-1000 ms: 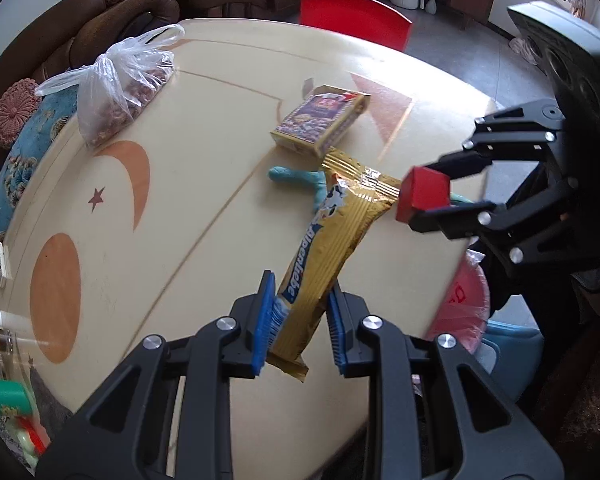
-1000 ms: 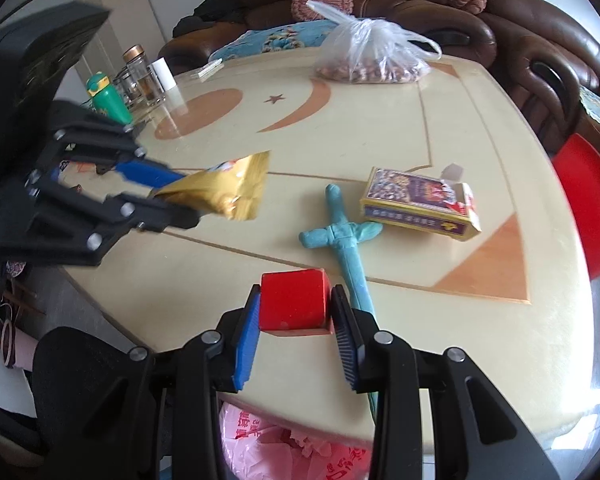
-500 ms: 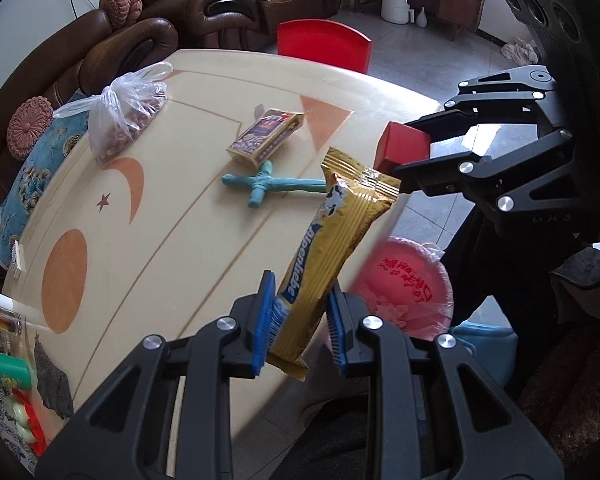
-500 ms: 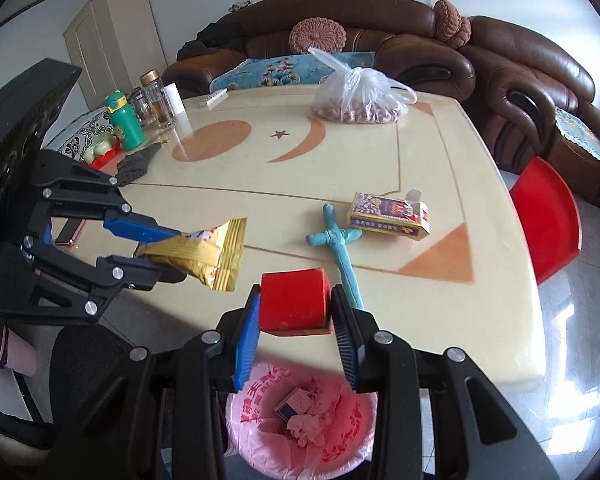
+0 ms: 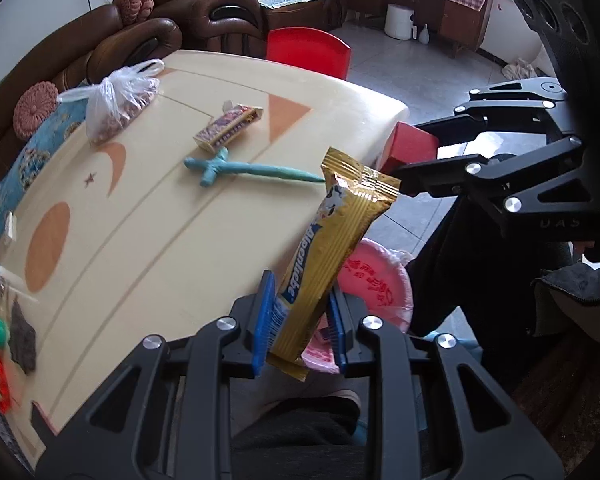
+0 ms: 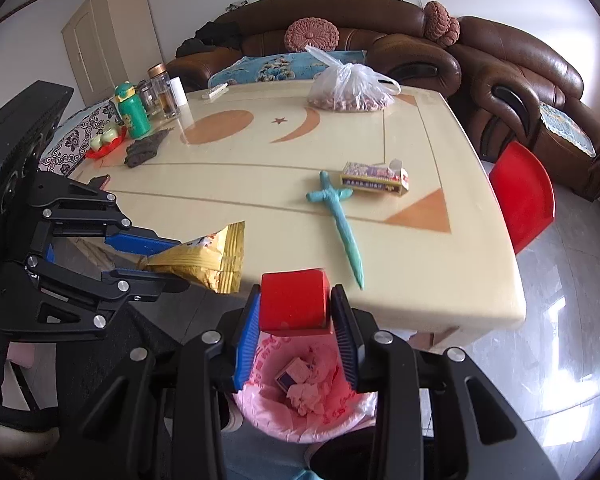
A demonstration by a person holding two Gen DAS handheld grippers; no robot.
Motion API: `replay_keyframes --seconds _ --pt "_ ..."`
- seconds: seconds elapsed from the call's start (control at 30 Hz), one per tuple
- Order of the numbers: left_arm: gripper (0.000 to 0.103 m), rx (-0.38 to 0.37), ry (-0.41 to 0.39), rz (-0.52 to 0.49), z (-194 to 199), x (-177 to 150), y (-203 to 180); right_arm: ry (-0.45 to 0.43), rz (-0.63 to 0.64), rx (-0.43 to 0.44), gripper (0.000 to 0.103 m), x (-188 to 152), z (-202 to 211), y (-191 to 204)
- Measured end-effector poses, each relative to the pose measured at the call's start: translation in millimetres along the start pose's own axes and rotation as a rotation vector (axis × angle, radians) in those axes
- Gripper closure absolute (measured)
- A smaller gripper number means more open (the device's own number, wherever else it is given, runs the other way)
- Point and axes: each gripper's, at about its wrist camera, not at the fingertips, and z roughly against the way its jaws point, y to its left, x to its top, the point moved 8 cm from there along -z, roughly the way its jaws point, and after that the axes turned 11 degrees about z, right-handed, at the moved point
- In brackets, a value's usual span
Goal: Collect trash
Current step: 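Carry the gold wrapper in the left tool and red cube in the right tool over the wastebasket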
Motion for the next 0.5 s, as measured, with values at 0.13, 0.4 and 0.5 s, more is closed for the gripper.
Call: replay_keyframes --seconds 0.13,0.4,0.5 --pt "0.077 -0.004 0.007 0.013 -6 -13 -11 0.009 0.004 0.000 0.069 -14 4 7" --pt "0.077 -0.008 0.006 0.102 -18 -31 -15 0.029 -0.003 0.001 0.069 -34 4 13" --pt "0.077 -0.001 0.015 0.124 -26 -37 -15 0.042 -0.007 0.004 0.069 -40 -3 14"
